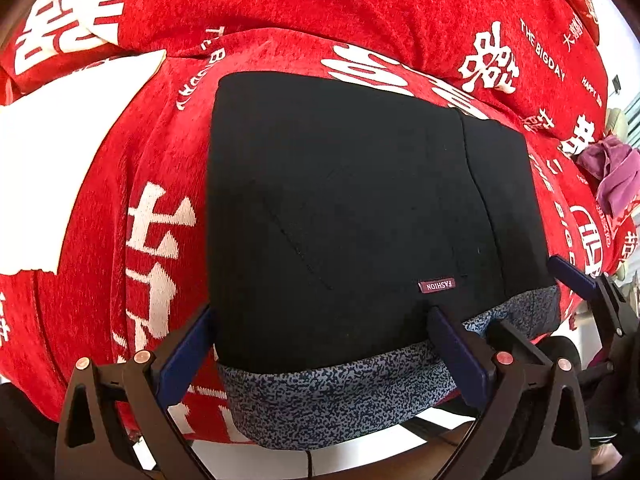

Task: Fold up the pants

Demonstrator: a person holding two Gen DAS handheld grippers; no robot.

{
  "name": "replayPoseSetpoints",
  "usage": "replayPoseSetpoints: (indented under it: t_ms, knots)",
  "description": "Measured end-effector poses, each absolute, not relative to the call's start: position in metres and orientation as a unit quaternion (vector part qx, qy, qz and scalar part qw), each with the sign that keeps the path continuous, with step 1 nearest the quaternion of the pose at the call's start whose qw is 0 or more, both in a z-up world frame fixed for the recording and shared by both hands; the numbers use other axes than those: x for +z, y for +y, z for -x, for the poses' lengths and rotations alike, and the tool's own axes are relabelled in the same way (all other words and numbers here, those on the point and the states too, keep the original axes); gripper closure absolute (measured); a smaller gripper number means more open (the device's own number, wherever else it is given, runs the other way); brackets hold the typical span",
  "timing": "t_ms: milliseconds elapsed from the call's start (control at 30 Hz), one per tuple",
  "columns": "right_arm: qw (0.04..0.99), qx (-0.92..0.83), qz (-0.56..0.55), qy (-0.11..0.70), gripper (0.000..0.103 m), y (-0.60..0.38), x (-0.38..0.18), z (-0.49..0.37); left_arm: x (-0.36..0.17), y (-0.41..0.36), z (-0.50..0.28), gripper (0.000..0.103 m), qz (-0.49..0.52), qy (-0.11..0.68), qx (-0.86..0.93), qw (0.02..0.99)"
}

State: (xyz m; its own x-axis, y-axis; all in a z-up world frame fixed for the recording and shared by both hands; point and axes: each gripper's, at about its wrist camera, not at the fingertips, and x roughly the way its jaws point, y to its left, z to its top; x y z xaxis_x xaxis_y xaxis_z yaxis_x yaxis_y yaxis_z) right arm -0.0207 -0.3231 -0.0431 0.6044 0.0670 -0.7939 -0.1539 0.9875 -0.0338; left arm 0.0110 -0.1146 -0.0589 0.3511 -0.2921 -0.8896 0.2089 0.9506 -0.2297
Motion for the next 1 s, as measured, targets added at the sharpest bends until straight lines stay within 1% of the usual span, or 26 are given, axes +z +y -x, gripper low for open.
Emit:
replayPoseSetpoints:
  t_ms: [433, 800, 900, 1000]
  knots:
    - [0.895, 0.059, 0.048, 0.439, 0.0, -0.321, -0.045, 0.022, -0.06, -0.116, -0.006, 0.0, 0.038, 0.536, -0.161, 0.828]
    - [0.892, 0.06, 0.051, 0.445, 0.0, -0.322, -0.044, 0.02, -0.062, -0.114, -0.008, 0.0, 0.041, 0.542, -0.176, 0.821]
    - [0.891, 0.061, 0.038, 0.448, 0.0, -0.325, -0.04, 0.02, -0.061, -0.112, -0.01, 0.0, 0.041, 0.548, -0.181, 0.816]
    - [0.899, 0.059, -0.019, 0.434, 0.0, -0.343, -0.027, 0.023, -0.06, -0.106, -0.016, 0.0, 0.056, 0.572, -0.189, 0.796]
